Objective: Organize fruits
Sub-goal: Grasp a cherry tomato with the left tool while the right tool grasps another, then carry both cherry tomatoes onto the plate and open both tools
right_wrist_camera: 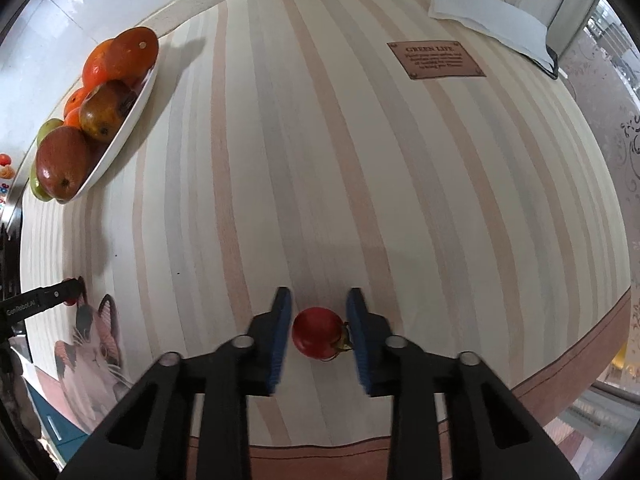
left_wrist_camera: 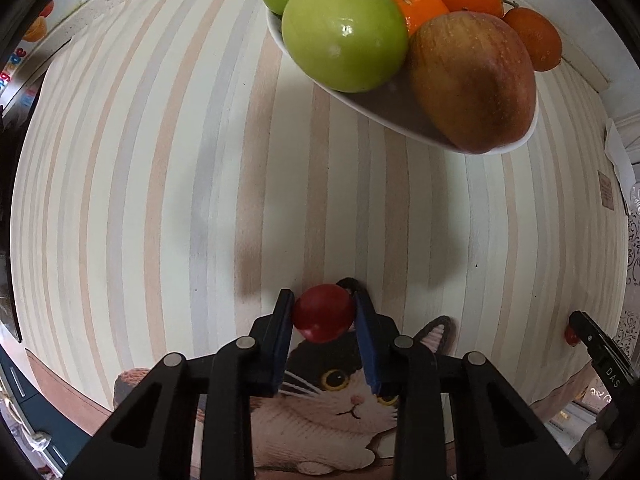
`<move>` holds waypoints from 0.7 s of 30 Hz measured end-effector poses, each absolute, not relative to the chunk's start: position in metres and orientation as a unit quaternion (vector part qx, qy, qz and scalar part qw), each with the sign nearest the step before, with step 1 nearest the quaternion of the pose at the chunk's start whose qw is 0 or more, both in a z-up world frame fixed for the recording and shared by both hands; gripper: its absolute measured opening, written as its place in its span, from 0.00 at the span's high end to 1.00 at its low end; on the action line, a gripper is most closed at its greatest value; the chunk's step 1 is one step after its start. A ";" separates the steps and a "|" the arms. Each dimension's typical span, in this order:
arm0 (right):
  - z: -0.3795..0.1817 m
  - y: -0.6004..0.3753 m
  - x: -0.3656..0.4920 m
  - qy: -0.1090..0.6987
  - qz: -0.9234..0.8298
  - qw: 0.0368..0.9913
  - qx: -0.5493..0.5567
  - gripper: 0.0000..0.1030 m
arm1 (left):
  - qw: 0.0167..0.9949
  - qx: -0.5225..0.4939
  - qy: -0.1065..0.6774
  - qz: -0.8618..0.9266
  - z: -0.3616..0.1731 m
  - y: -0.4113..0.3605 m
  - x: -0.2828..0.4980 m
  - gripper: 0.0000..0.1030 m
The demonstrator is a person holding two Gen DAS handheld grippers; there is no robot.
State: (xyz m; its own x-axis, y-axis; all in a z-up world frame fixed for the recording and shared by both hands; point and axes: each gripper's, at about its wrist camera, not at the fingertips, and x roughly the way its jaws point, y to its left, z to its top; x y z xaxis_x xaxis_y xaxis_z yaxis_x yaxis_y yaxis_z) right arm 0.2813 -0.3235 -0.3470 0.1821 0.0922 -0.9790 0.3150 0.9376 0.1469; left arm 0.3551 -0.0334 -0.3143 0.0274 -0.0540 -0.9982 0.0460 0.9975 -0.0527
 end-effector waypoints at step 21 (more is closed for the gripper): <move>-0.286 -0.235 0.403 0.545 0.107 0.785 0.274 0.76 | 0.763 -0.054 0.631 -0.126 -0.174 -0.035 0.448 0.74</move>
